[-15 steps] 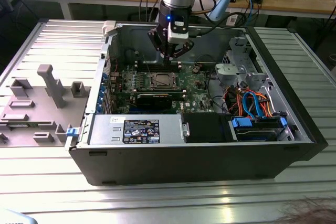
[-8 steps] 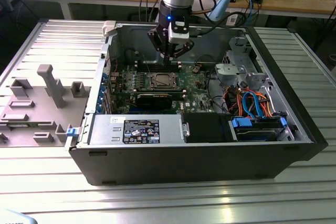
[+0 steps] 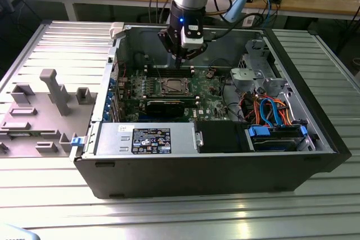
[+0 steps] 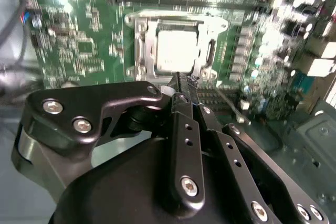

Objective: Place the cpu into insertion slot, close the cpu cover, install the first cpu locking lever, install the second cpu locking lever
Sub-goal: 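Install the first cpu locking lever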

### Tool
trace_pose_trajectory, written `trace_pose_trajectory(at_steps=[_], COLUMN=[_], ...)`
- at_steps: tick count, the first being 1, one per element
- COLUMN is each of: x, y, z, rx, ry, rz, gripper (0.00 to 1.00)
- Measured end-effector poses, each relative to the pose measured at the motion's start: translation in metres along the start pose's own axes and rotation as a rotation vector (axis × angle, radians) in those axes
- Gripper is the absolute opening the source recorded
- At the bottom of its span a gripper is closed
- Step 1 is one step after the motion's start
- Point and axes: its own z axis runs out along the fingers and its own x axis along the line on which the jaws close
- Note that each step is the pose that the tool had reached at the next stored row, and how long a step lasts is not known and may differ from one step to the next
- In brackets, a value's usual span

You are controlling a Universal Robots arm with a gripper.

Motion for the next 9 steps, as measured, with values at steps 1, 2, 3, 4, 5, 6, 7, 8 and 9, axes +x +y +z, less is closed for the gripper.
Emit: trace_pose_trajectory(at_steps=[1,2,3,4,5,6,7,8,9], x=[0.0000,0.0000,0.0000,0.0000,0.0000,0.0000,0.0000,0.0000,0.0000], y=[0.0000,0.0000,0.0000,0.0000,0.0000,0.0000,0.0000,0.0000,0.0000], z=[0.0000,0.0000,0.0000,0.0000,0.0000,0.0000,0.0000,0.0000,0.0000], rx=[-0.0117,-0.0204,-0.0244,-0.0245,-0.0234,-0.0220,-0.0209,-0.0201,-0.0194], ry=[0.0056,0.0098,0.0120,0.0128,0.0131,0.0134,0.0137,0.0139,0.0140], rz=[-0.005,-0.011,-0.017,-0.032,-0.046,-0.062,-0.076,-0.085,-0.093], gripper=[0.11,0.11,0.11,0.11,0.11,0.11,0.11,0.11,0.11])
